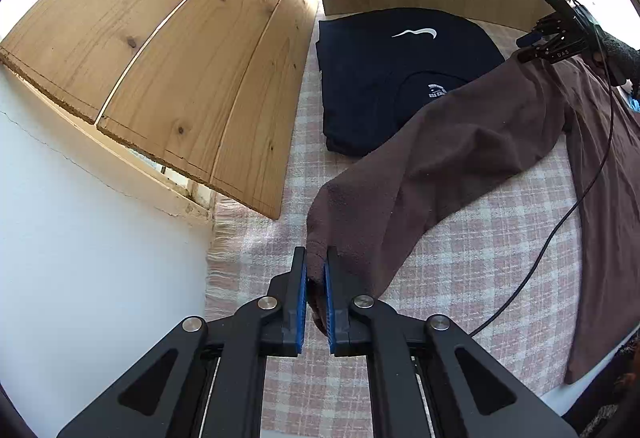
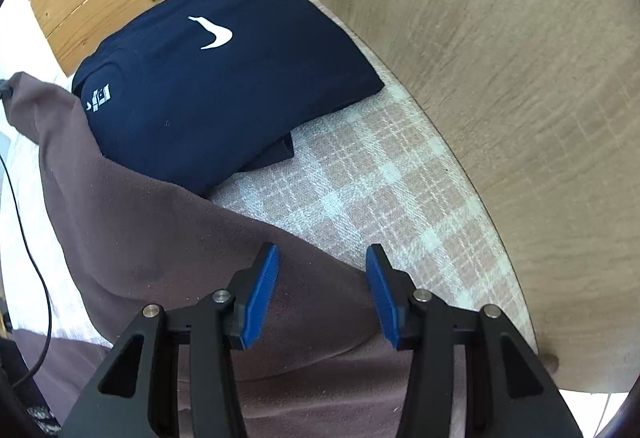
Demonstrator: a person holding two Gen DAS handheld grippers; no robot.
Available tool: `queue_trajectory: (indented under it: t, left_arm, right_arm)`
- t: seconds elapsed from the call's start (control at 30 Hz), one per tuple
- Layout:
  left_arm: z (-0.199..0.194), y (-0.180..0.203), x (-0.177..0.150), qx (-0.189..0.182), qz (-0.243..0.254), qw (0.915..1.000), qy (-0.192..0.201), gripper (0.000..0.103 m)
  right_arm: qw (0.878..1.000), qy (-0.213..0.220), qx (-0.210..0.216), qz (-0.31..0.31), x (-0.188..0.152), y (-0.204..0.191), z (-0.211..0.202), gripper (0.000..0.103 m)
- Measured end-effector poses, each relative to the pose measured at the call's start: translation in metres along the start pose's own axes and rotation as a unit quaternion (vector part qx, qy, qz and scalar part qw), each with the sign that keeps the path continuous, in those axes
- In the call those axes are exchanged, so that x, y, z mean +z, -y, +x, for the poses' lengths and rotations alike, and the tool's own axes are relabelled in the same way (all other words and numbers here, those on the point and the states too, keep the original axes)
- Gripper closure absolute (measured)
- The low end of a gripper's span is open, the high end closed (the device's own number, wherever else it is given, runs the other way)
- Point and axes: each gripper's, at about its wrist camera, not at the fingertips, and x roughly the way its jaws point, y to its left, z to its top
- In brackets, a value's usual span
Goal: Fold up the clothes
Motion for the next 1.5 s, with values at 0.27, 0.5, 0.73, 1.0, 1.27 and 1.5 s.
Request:
queue_trajectory:
  t: [0.27, 0.5, 0.73, 1.0, 1.27, 1.5]
  left_arm:
    - [0.009, -0.002, 0.003, 0.011, 0.001, 0.9998, -0.014, 0.096]
    - [-0.008, -0.01, 0.018, 0.043, -0.02, 0.9985, 0.028, 0.096]
    - [-0.026, -0.034, 0.058, 0.069, -0.027, 0.995, 0.067, 0.096]
    - [-0.038, -0.044, 0.112, 0.079, -0.037, 0.9913, 0.099, 0.096]
    - [-0.049, -0.038, 0.152, 0.093, -0.021, 0.9893, 0.111, 0.096]
    - [-0.074, -0.013, 0.133, 0.078, 0.009, 0.989, 0.125, 0.096]
  right_arm:
    - [0.998, -0.019, 0.026, -0.051, 0.001, -0.002, -0.001, 0.096]
    - [0.996, 0.057, -0.062, 0.001, -0.004, 0.003, -0.024, 0.1]
    - [0.994, 0.042, -0.101, -0.003, 0.001, -0.005, -0.011, 0.097]
    - [0.996, 0.091, 0.003, 0.019, -0.003, -0.035, -0.072, 0.083]
    - [0.999, 0.023, 0.038, -0.019, -0.029, -0.103, -0.021, 0.095]
    - [0.997, 0.04, 0.049, 0.041, -0.024, -0.073, -0.043, 0.094]
